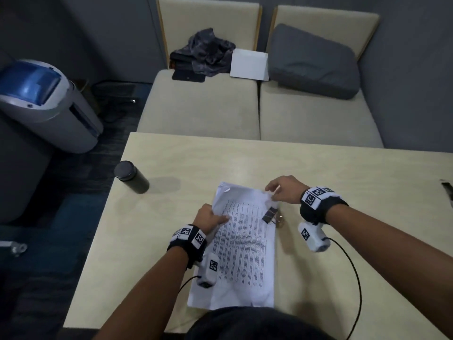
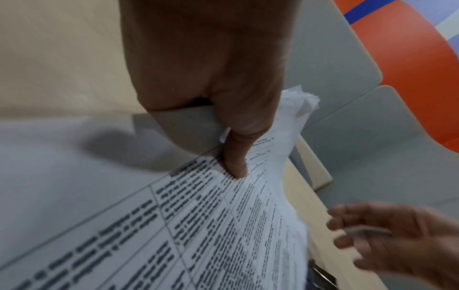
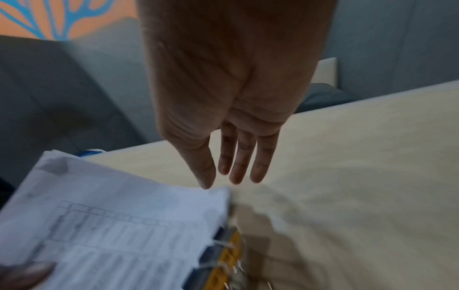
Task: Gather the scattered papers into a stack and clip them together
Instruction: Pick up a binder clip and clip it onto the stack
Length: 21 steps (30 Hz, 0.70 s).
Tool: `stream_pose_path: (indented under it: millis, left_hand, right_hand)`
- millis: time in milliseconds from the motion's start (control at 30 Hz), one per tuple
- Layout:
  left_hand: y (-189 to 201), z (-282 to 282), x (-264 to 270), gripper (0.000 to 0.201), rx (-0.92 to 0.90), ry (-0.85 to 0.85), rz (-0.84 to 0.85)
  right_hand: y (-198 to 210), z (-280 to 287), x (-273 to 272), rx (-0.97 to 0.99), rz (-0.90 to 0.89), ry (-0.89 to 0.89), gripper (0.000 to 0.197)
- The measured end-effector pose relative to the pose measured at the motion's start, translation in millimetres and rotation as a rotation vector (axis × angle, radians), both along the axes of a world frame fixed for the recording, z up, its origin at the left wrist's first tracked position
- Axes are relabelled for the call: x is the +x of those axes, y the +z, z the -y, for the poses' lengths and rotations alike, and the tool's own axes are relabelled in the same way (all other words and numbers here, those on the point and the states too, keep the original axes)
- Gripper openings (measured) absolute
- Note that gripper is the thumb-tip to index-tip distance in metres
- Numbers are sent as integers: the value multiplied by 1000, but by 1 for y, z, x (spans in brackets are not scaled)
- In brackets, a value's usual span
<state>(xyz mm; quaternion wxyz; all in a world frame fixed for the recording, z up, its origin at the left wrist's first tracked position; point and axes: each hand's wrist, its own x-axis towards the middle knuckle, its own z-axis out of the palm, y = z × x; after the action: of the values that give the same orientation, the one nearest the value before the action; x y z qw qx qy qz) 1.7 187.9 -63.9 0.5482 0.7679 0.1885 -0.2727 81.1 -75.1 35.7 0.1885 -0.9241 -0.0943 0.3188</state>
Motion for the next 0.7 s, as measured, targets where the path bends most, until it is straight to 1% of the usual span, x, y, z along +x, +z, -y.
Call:
stream_pose_path:
  millis: [67,167,200,233,300,333,367,433,467,500,533,600,633,700]
  left_hand:
    - [-8,-10,-6,46,75,41,-43]
    - [-28,-23,-19,53,57,83,-109]
    - [-33,-25,-21,53,53,92,-117]
    - [-38,-26,-22,51,51,88,-122]
    - [-34,-25,-21,50,72,64,-116]
    - [-31,-24,-20,50,69,59,-111]
    - [-29,-22,-18,49,67,58,-108]
    - [-28,-21,-17,45,74,69,-108]
    - [-29,-21,-16,44,74,75,-114]
    - [-28,-21,-16,45,81,72,-117]
    - [-29,-22,-16,46,96,59,-119]
    - [-28,-23,-15,49,106,29,-126]
    - [-26,-23,-14,50,113,18,-129]
    - [-24,-22,-12,49,128,10,-133]
  right_hand:
    - [-17,13,-18,-46,-23,-12,43]
    - [-40,39,-56,-54,48,-137,46]
    - [-47,48,-69,-53,59,-170,47]
    - [-53,55,-83,-41,49,-167,47]
    - [-60,62,-106,25,-13,-116,50]
    - [-61,62,-114,74,-45,-132,50]
    - [-62,60,-119,124,-59,-198,49]
    - [-65,48,-121,182,-58,-451,42]
    - [-67,41,-118,164,-66,-573,37]
    - [-67,35,-114,143,-98,-675,38]
    - [-68,30,-110,130,-141,-756,39]
    - [-64,21,-105,170,-226,-862,31]
    - [-61,17,-102,175,-237,-853,25]
    - [-56,14,-94,106,-147,-700,22]
